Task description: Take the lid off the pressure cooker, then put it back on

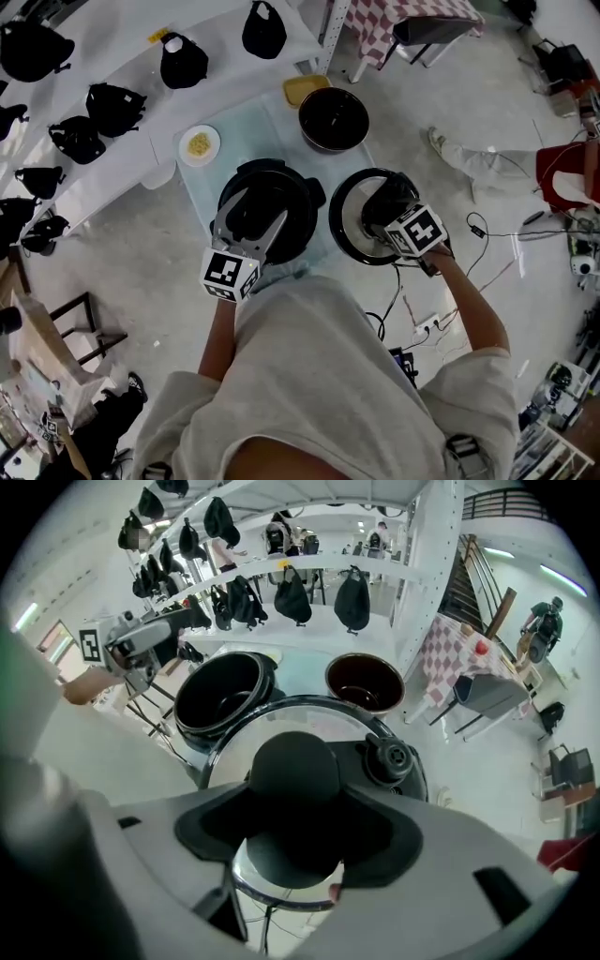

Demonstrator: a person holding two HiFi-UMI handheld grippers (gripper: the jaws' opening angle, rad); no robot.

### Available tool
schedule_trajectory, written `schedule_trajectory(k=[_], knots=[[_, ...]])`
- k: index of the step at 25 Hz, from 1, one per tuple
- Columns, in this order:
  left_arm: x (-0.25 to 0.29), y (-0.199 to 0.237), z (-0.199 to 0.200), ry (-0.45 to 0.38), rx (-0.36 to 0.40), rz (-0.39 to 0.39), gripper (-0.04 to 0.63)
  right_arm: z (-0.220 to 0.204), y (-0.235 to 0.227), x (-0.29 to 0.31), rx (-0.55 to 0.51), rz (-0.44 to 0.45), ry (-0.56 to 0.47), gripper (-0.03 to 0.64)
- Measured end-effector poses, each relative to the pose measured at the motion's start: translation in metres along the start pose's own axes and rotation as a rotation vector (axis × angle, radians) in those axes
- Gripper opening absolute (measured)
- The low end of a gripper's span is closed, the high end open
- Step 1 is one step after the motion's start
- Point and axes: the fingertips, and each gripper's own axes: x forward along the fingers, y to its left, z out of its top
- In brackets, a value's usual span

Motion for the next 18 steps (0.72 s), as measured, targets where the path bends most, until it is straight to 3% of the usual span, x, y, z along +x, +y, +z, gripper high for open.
schedule_trajectory(k=[18], knots=[[-0.083,0.054,0.003,-0.067,-0.048,0.243,0.296,0.127,0.085,0.025,-0.38,0.082,0.035,0.272]])
